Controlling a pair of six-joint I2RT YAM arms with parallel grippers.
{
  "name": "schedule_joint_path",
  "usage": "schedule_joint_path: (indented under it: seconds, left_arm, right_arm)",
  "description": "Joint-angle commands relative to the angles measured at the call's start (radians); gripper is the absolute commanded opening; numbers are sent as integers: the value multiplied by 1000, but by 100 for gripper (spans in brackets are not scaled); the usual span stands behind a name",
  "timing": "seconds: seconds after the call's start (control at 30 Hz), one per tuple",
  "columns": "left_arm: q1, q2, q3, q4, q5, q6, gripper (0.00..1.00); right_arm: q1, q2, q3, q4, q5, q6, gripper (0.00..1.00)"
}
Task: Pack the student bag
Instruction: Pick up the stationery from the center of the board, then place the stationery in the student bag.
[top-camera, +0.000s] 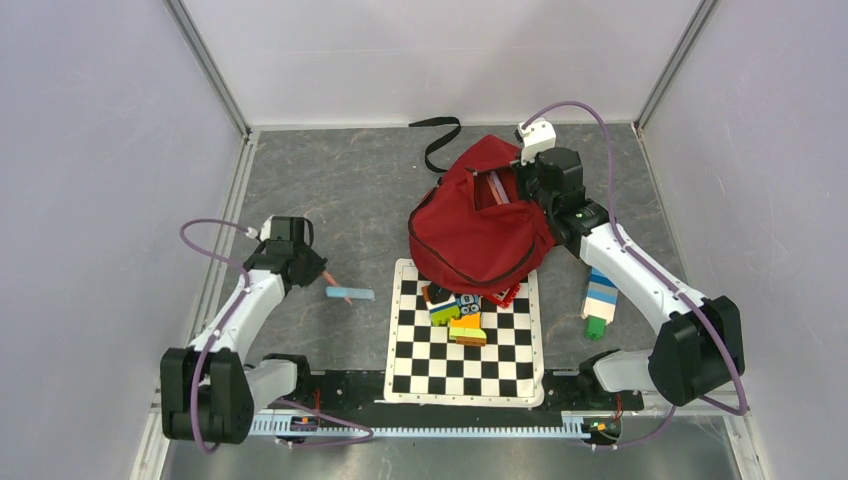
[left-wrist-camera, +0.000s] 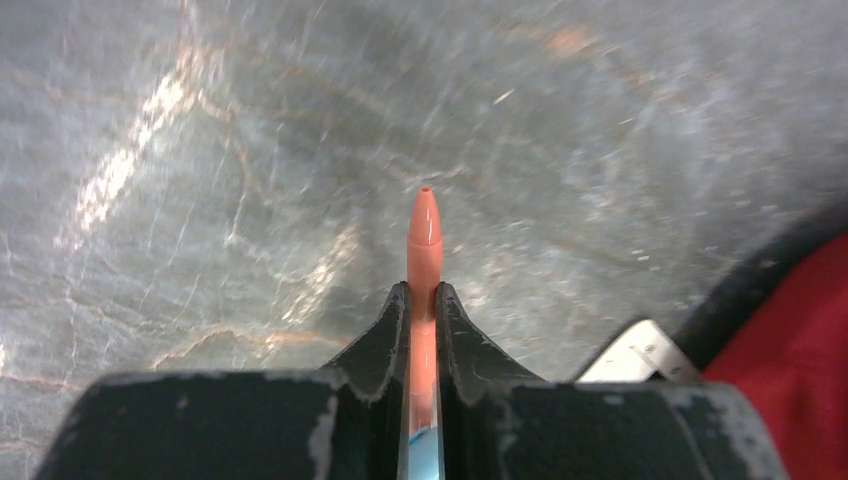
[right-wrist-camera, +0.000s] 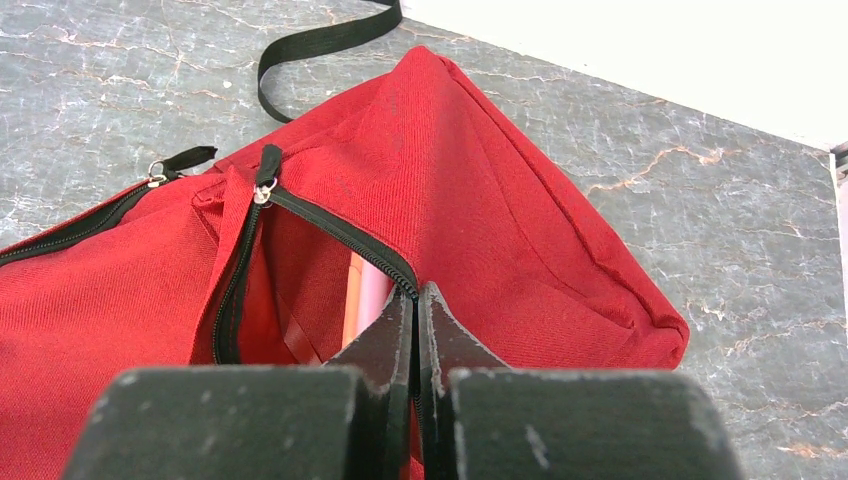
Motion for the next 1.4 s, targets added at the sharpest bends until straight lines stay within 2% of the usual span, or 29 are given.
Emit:
schedule_joint_path:
  seconds: [0.0, 0.17, 0.43, 0.5, 0.6, 0.73, 0.9, 1.1, 1.37]
  left_arm:
    - [4, -87, 87, 110, -88, 95, 2]
    - [1, -131, 143, 156, -129, 213, 2]
    - [-56, -161, 209, 210, -50, 289, 2]
    - [-88, -157, 239, 204, -34, 243, 2]
    - [-149, -126, 302, 182, -26, 84, 2]
    - [-304, -20, 392, 200, -30, -129, 2]
    - [-437, 181, 488, 366, 137, -367, 2]
    - [-520, 449, 695, 430, 399, -463, 2]
    - [-591, 621, 812, 467, 513, -527, 2]
  right_arm:
    - [6, -36, 34, 82, 21, -5, 0]
    - [6, -47, 24, 83, 21, -3, 0]
    - [6, -52, 33, 86, 21, -4, 0]
    - [6, -53, 34, 87, 21, -2, 0]
    - [7, -50, 39, 87, 10, 11, 0]
    - [13, -43, 52, 87, -9, 41, 0]
    - [36, -39, 67, 87, -11, 48, 0]
    - [50, -48, 68, 87, -9, 53, 0]
    - [52, -58, 74, 87, -1, 52, 0]
